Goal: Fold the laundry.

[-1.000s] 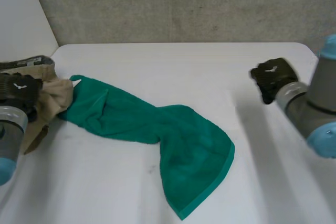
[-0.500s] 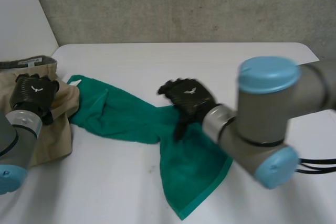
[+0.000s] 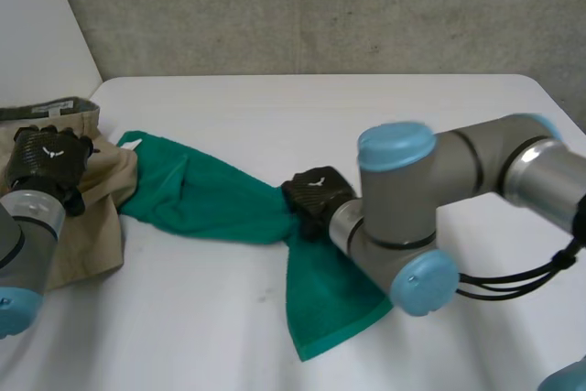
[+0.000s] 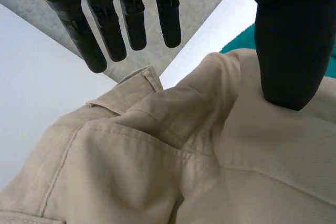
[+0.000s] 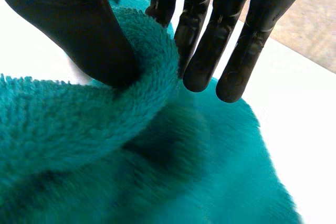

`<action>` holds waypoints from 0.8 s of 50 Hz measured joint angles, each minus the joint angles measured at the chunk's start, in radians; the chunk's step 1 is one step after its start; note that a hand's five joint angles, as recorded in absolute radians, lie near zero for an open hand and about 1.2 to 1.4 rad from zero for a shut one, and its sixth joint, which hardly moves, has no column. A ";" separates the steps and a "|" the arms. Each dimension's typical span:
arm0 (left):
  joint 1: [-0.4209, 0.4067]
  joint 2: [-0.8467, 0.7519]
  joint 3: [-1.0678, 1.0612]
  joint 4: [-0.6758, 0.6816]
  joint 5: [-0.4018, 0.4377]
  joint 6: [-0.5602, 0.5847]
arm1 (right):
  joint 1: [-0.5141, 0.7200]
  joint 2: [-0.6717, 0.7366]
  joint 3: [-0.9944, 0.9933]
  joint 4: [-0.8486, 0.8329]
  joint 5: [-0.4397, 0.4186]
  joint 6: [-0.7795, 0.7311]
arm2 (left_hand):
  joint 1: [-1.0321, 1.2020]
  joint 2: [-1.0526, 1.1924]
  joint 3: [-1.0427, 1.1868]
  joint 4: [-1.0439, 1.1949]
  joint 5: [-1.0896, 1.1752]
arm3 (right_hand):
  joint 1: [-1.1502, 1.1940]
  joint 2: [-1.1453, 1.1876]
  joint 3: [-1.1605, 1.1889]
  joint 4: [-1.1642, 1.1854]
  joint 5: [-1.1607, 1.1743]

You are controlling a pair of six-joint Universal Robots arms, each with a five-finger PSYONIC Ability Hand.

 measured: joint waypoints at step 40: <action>-0.406 -0.095 0.196 -0.001 0.154 -0.219 | -0.366 -0.380 0.273 0.036 -0.079 -0.358 | -0.182 -0.184 -0.177 -0.174 -0.167 | 0.003 0.000 0.000 0.000 0.020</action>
